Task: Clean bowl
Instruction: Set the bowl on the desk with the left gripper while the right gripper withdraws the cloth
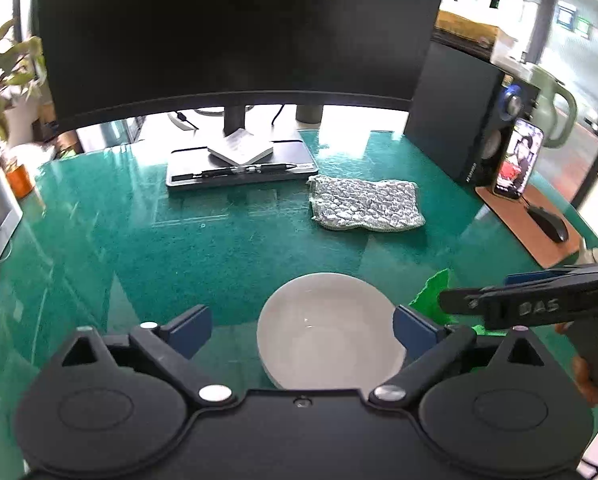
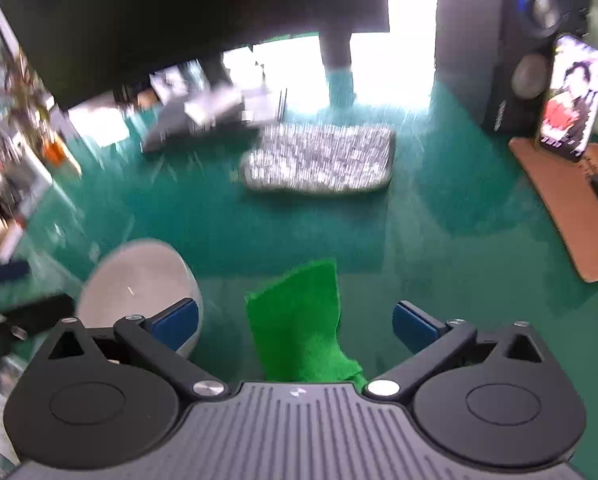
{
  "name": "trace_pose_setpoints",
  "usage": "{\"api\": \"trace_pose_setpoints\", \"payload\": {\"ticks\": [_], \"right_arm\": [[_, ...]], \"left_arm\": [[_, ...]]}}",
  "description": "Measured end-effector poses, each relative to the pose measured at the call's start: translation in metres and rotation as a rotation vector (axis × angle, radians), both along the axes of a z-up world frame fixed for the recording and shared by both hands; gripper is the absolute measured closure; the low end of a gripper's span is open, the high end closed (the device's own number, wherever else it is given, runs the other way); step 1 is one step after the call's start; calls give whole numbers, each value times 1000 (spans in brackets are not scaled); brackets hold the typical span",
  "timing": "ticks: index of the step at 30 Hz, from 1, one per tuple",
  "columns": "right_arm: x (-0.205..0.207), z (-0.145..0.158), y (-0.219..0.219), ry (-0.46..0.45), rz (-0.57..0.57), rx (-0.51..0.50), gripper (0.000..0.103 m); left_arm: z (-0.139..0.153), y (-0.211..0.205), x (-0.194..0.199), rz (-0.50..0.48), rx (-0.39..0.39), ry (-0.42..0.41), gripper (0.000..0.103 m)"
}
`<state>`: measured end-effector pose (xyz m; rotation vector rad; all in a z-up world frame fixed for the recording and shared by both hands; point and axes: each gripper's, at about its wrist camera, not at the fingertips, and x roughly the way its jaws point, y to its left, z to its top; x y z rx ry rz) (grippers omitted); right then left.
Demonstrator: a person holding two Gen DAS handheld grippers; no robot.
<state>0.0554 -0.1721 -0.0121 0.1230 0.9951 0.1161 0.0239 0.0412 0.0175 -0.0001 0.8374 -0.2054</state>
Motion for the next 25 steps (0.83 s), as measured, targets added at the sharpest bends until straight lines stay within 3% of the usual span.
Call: {"api": "trace_pose_setpoints", "payload": {"ticks": [2,4,10,14,18,25], "right_arm": [[-8,15,-1,4,-68,-34,0],[-17,23,-4,18,-101,-19,0],[-30,28,-14,45,-34,-104,0],[-33,28,-22,54,-18,-80,0],[-33,29,-26,42,-4,-82,0],[-35,31,-19,12,34,-106,0]], "left_arm": [[7,-10,-6,65,56,3,3],[12,-15,-12,99,60,-1,1],[15,-27,-17,183,43,44,1],[14,-28,-21,215,-1,67,1],[15,-29,-27,235,-11,86,1],[18,-45,-35,182,64,73,1]]}}
